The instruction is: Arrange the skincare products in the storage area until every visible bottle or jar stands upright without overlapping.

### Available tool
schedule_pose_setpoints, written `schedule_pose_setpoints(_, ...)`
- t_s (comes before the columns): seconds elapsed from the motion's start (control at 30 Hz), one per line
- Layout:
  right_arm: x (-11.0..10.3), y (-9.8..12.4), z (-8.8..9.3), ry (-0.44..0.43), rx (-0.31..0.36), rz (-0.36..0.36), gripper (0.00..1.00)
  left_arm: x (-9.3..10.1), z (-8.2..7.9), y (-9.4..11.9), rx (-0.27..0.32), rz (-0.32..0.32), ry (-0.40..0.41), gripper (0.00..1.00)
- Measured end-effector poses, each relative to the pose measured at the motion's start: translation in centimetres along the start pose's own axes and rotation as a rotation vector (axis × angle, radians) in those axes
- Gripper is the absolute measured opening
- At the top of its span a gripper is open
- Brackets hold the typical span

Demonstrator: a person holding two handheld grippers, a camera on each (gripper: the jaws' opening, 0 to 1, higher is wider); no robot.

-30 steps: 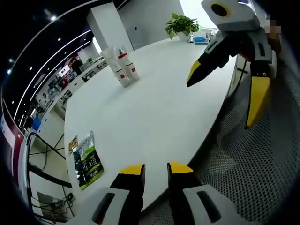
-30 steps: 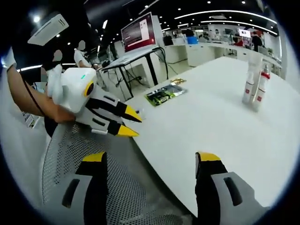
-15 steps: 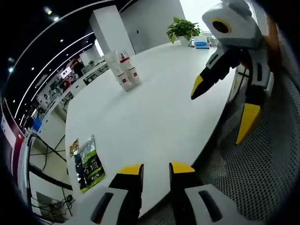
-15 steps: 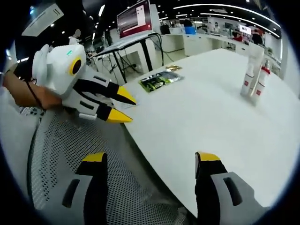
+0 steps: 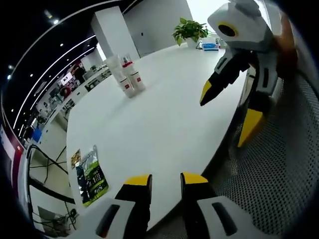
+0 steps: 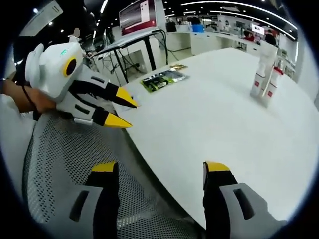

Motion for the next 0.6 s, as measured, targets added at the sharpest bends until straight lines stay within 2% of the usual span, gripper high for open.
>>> schedule_pose_setpoints(0.2, -0.8, 0.1, 0.0, 0.1, -0.007, -0.013, 0.6, -0.3, -0.3, 0.1, 0.006, 0.027, 0.057, 0.28)
schedule_pose_setpoints(0.27, -0.7, 0.1, -0.2, 0.099, -0.001, -0.019, 0.6, -1.1, -0.5, 0.2, 0.024, 0.024, 0.151, 0.34)
schedule_pose_setpoints(0.3, -0.6, 0.2, -0.2, 0.083, 0.002, -0.024, 0.6, -2.1, -0.6, 0.3, 0.027, 0.011, 0.22, 0.36)
schedule_pose_setpoints(0.33, -0.4, 0.2, -0.2, 0.07, -0.002, -0.024, 0.6, -2.9, -0.8, 0.2, 0.041, 0.0, 0.255, 0.37)
schedule_pose_setpoints(0.4, -0.1, 0.1, -0.1, 0.057, -0.008, -0.015, 0.6, -5.5, -1.2, 0.2, 0.104, -0.06, 0.371, 0.38)
schedule_pose_setpoints(0.47, -0.1, 0.3, -0.4, 0.035, 0.013, -0.016, 0.6, -8.1, -0.9, 0.0, 0.149, -0.118, 0.465, 0.38)
schedule_pose_setpoints(0.53, -0.2, 0.3, -0.5, 0.043, 0.023, -0.014, 0.6, -10.3, 0.3, -0.2, 0.12, -0.16, 0.504, 0.39)
schedule_pose_setpoints(0.57, -0.1, 0.3, -0.4, 0.053, 0.017, -0.01, 0.6, -10.7, 0.5, -0.3, 0.113, -0.169, 0.509, 0.42)
schedule_pose_setpoints(0.6, -0.2, 0.3, -0.4, 0.058, 0.017, -0.009, 0.6, -12.1, 1.3, -0.4, 0.098, -0.199, 0.526, 0.45)
Point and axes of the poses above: the point that each gripper's makers call its tool centre point, and the gripper's own axes: y roughly backward along the fingers, x roughly to its right, z roughly out of its underside, the point moved 6 cm from there along y, roughly backward along the fingers, and after that the axes turned 9 degrees about -y, right-handed, at the moved point
